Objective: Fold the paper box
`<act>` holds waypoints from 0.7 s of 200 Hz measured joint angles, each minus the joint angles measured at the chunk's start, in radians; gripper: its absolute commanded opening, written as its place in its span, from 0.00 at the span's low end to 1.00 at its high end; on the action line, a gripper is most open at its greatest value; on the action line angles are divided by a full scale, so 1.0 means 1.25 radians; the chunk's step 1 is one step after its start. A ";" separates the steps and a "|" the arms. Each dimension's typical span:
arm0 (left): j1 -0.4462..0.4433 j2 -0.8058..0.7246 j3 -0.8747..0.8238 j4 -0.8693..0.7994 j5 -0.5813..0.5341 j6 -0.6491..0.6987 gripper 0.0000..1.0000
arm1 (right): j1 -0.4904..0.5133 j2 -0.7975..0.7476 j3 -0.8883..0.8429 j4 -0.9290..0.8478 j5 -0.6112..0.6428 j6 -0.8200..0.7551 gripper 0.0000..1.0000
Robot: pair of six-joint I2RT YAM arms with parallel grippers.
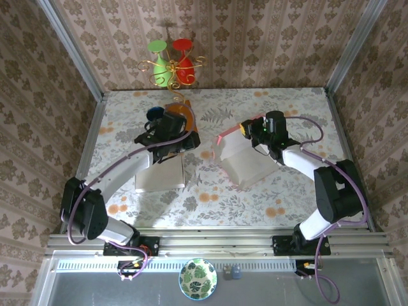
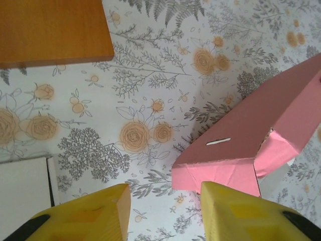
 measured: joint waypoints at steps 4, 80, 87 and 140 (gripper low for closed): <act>0.000 -0.005 -0.007 0.007 -0.001 0.006 0.39 | 0.000 0.002 -0.005 0.013 -0.003 -0.003 0.00; -0.001 -0.031 -0.133 0.133 -0.012 0.071 0.33 | -0.005 0.043 -0.144 0.295 -0.051 -0.020 0.00; -0.002 -0.029 -0.137 0.145 -0.011 0.077 0.32 | -0.006 0.044 -0.152 0.307 -0.055 -0.020 0.00; -0.021 0.006 -0.205 0.295 0.053 0.156 0.27 | -0.020 0.052 -0.170 0.342 -0.078 -0.027 0.00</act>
